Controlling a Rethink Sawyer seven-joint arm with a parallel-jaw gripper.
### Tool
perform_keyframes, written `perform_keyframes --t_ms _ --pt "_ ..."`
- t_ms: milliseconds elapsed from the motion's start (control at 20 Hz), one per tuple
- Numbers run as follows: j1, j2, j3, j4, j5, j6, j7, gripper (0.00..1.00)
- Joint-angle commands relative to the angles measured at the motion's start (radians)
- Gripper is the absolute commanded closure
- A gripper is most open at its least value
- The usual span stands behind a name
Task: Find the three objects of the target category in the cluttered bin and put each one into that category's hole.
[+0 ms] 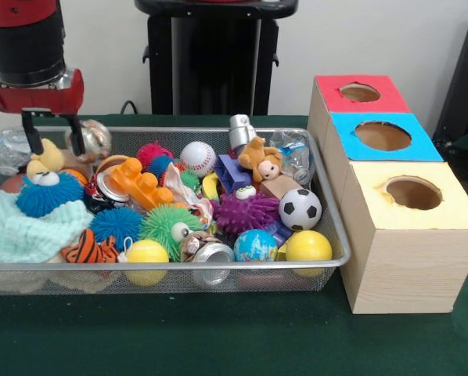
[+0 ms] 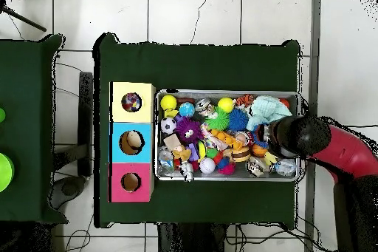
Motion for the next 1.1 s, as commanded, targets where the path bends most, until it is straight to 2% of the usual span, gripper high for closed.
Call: perform_keyframes --t_ms 50,450,850,1100 --pt "0.012 0.019 0.124 0.077 -0.052 -0.046 -0.118 0.00" --pt "0.057 0.025 0.115 0.195 -0.019 -0.171 0.065 0.00" --pt "0.081 0.046 0.093 0.220 0.005 -0.211 0.093 0.00" --pt "0.119 0.038 0.068 0.258 0.019 -0.253 0.152 0.00"
